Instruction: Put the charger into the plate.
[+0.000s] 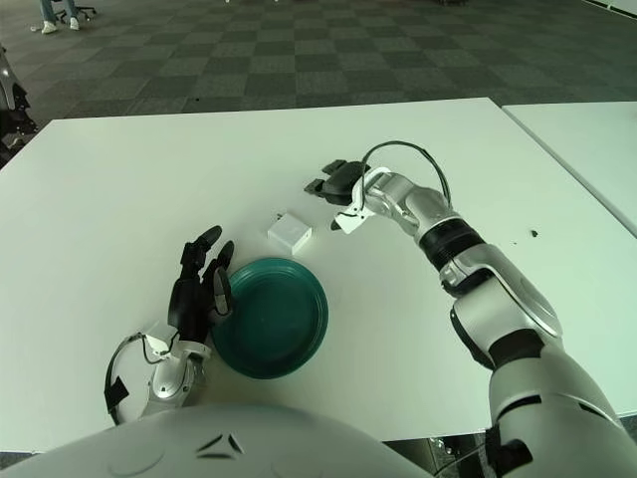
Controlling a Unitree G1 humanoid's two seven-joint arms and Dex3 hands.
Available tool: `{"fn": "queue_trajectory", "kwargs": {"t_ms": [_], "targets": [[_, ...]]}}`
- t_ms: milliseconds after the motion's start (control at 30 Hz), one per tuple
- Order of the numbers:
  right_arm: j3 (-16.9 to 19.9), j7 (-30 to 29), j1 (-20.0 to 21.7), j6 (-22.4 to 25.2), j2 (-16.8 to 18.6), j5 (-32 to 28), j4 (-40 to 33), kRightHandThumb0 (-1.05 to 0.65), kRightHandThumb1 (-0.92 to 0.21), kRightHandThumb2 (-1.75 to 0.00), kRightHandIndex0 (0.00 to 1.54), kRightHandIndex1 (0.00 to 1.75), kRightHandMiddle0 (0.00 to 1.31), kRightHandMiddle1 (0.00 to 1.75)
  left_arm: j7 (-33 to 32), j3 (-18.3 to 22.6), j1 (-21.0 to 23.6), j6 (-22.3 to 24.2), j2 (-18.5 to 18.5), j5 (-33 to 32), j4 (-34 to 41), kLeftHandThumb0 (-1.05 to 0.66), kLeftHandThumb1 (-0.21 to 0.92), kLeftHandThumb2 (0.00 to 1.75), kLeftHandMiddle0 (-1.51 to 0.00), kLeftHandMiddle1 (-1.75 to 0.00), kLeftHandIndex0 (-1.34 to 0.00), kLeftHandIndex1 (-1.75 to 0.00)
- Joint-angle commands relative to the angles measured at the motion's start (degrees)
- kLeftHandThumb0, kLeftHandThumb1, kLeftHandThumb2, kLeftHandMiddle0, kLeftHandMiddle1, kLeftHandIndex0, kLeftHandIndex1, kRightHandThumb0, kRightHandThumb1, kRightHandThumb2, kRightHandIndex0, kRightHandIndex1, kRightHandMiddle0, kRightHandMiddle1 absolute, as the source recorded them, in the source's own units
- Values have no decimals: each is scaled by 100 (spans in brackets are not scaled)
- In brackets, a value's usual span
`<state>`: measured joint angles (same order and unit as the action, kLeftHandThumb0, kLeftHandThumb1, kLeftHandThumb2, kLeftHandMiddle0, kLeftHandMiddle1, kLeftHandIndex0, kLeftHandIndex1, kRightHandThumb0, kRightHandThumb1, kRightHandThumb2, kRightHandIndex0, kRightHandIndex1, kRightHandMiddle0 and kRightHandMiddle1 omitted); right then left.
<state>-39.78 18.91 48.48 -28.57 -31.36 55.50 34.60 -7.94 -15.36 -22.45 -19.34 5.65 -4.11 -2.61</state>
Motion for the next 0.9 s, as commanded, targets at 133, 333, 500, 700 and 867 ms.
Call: {"fn": "queue_trajectory", "kwargs": {"t_ms": [133,333,500,700,867], "targets": [[-38,122,459,-506,86,-66,160,-105,-92,-56,0,0,0,0,-82,-42,-133,140,415,-65,-189,-94,92,98,-47,0,-1,-85],[-21,212,608,-668,223,-122,169,-105,-92,-54,0,0,0,0,-131,-72,-149,165,452,-48,-162,-93,92,99,-45,0,0,-83],[17,314,675,-866,266,-235,156,-105,-92,-51,0,0,0,0,-164,-84,-140,141,471,-30,-185,-93,92,98,-47,-1,0,-84],[64,443,712,-1009,321,-366,150,-105,-92,-52,0,0,0,0,-232,-118,-137,122,486,1,-196,-93,92,98,-47,-1,0,-83],[83,664,692,-995,449,-524,43,-105,-92,-50,0,0,0,0,-293,-145,-143,142,502,6,-180,-92,92,99,-46,-1,0,-83]]}}
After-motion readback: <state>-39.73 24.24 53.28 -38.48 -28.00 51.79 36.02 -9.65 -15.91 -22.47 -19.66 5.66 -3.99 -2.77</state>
